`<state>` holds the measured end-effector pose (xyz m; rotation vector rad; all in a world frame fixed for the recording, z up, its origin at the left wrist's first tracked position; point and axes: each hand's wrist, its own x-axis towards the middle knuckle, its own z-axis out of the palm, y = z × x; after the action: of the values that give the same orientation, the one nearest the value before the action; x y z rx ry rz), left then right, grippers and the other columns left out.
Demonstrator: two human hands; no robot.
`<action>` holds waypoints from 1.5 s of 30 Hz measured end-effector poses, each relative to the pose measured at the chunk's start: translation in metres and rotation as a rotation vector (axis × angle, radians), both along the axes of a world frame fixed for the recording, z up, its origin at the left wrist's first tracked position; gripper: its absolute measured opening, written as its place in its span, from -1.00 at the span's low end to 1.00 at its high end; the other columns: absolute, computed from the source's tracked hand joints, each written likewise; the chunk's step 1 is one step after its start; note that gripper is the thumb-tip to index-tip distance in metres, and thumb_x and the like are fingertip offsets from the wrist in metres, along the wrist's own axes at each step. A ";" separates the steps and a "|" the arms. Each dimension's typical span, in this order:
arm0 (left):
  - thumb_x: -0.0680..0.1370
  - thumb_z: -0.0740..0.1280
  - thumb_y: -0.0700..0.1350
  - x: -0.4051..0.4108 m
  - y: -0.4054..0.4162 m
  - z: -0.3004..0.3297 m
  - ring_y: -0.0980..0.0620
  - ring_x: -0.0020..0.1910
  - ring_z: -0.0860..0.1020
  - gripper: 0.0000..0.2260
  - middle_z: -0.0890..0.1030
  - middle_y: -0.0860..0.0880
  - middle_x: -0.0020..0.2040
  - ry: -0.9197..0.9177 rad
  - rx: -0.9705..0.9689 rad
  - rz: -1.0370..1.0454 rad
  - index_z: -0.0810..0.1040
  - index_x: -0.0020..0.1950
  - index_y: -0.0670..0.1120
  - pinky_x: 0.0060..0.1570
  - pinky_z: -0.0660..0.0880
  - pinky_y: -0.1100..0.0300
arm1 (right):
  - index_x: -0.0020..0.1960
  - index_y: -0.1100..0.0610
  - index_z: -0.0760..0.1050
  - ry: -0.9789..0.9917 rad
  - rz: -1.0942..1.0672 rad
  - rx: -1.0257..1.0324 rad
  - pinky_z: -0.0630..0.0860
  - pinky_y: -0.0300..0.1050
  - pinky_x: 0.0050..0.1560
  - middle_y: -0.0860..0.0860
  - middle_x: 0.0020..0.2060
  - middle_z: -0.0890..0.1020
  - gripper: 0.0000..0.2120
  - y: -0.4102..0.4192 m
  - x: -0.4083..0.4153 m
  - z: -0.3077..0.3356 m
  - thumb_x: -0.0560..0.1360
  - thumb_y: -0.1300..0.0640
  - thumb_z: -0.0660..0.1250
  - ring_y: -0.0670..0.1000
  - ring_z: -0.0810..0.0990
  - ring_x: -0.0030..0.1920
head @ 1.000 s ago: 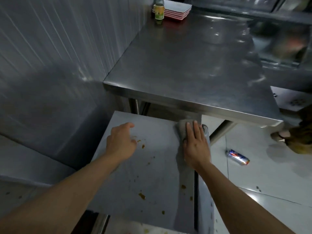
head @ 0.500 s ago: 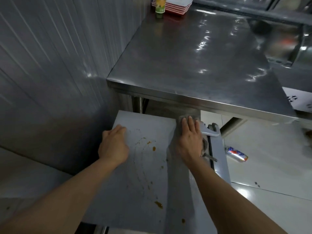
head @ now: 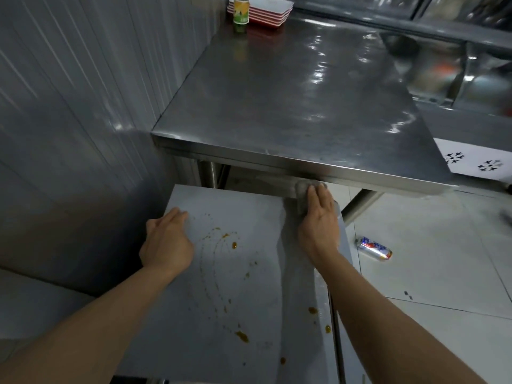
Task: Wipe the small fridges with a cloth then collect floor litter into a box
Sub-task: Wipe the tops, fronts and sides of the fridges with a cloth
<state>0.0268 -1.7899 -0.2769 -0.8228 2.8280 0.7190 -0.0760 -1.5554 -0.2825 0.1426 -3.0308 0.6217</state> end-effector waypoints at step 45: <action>0.53 0.16 -0.23 0.000 0.002 0.004 -0.20 0.36 0.18 -0.55 0.22 0.06 0.45 -0.085 -0.040 -0.058 0.29 0.41 0.01 0.12 0.37 -0.15 | 0.46 0.16 0.21 -0.051 -0.108 0.051 0.37 0.06 0.32 0.05 0.50 0.16 -0.54 0.042 0.018 -0.002 0.57 0.27 0.15 0.12 0.18 0.47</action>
<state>0.0267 -1.7880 -0.2729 -0.7553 2.7857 0.6067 -0.0579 -1.5137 -0.2847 -0.0352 -3.0794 0.5489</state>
